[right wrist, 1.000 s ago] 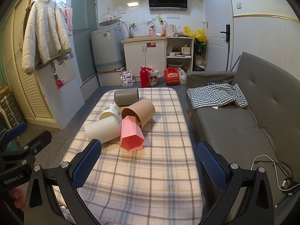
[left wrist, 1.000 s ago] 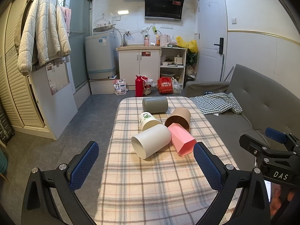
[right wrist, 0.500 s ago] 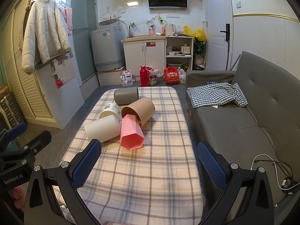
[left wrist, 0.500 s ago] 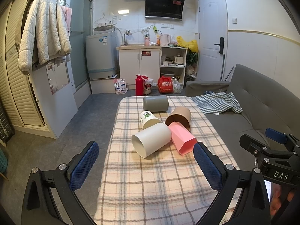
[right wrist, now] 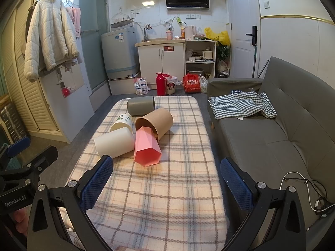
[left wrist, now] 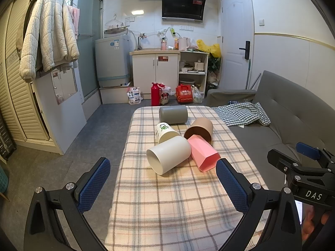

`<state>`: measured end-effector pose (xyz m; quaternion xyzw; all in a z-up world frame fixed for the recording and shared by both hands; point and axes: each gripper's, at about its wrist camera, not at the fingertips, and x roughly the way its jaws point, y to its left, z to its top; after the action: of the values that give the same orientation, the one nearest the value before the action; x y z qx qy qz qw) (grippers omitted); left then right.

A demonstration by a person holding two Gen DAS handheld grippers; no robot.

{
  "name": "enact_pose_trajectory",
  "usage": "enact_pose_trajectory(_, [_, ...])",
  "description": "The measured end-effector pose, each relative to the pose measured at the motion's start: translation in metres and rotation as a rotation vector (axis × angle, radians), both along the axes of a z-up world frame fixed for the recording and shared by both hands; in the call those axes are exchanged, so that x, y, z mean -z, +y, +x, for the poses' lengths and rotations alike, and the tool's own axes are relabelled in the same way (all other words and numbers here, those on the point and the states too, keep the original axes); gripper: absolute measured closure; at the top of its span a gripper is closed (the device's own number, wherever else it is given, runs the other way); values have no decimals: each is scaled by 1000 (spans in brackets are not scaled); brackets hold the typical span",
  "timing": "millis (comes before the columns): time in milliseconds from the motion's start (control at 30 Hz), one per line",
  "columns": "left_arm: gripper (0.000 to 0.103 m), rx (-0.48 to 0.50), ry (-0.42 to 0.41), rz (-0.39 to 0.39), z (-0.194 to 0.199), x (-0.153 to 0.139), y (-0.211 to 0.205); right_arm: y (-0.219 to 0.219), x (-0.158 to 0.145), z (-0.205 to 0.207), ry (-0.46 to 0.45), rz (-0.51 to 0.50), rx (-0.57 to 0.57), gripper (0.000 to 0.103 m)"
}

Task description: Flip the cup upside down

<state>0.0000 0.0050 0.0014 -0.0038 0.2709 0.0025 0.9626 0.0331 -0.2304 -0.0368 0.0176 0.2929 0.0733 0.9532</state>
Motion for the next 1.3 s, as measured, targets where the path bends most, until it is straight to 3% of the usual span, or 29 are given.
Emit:
enact_pose_trajectory(267, [0, 9, 2, -6, 0, -1, 1, -4, 8, 4, 4, -3, -5, 0])
enact_pose_trajectory(533, [0, 52, 22, -9, 29, 2, 7, -3, 7, 33, 44, -17, -13, 0])
enact_pose_trajectory(633, [0, 81, 30, 9, 56, -8, 11, -3, 0, 57, 72, -17, -17, 0])
enact_pose_trajectory(900, [0, 272, 25, 211, 150, -14, 2, -4, -3, 133, 140, -26, -24, 0])
enact_pose_trajectory(1033, [0, 367, 51, 314, 208, -1, -14, 3, 0, 176, 165, -23, -36, 0])
enact_pose_trajectory(1300, [0, 518, 161, 378, 302, 55, -29, 12, 21, 256, 193, -1, -41, 0])
